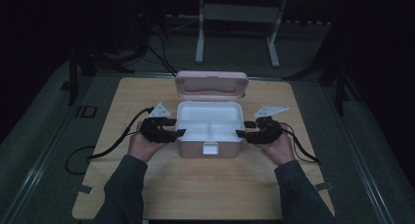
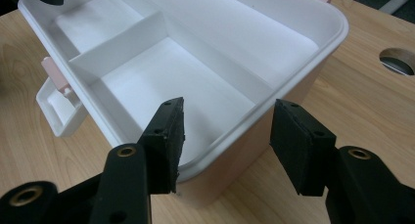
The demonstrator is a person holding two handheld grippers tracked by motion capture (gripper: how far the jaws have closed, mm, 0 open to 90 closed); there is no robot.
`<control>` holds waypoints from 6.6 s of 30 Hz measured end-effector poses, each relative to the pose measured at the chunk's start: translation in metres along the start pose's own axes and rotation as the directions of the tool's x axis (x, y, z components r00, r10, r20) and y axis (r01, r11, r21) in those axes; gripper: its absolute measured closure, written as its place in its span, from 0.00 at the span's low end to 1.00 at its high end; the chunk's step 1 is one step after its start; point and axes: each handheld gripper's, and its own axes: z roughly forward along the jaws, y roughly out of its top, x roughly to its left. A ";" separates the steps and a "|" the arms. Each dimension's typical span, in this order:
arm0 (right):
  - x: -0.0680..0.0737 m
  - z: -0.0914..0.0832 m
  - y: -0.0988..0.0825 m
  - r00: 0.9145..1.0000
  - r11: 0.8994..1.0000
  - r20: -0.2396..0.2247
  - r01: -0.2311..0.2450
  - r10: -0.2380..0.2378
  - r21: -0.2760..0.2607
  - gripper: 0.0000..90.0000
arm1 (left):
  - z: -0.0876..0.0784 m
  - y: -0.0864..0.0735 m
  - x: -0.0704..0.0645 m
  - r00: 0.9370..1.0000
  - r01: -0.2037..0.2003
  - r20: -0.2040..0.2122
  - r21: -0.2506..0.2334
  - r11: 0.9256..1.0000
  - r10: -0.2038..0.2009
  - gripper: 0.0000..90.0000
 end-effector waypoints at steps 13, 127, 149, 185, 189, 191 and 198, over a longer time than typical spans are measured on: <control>0.008 -0.022 -0.018 1.000 1.000 0.002 0.000 0.000 0.000 0.52 | -0.002 -0.009 -0.023 0.999 0.021 0.047 -0.038 0.999 -0.019 0.48; 0.052 0.090 0.118 0.727 0.470 -0.461 0.684 -0.509 0.558 0.99 | 0.005 -0.085 -0.013 0.996 -0.045 -0.067 0.077 0.996 0.050 0.50; 0.049 0.068 0.128 0.732 0.534 -0.437 0.681 -0.523 0.502 0.99 | 0.003 -0.086 -0.013 0.996 -0.046 -0.069 0.079 0.996 0.051 0.50; -0.004 -0.032 0.078 0.808 0.631 -0.355 0.589 -0.470 0.505 0.99 | 0.003 -0.088 -0.012 0.996 -0.040 -0.070 0.081 0.996 0.046 0.50; -0.009 -0.037 0.075 0.819 0.640 -0.342 0.573 -0.460 0.512 0.99 | 0.003 -0.088 -0.012 0.996 -0.039 -0.073 0.079 0.996 0.045 0.50; -0.017 -0.043 0.071 0.834 0.654 -0.327 0.551 -0.444 0.518 0.99 | 0.003 -0.088 -0.012 0.996 -0.038 -0.072 0.080 0.996 0.044 0.50; -0.036 -0.058 0.060 0.866 0.684 -0.284 0.500 -0.412 0.532 0.99 | 0.003 -0.088 -0.012 0.997 -0.037 -0.072 0.079 0.996 0.042 0.50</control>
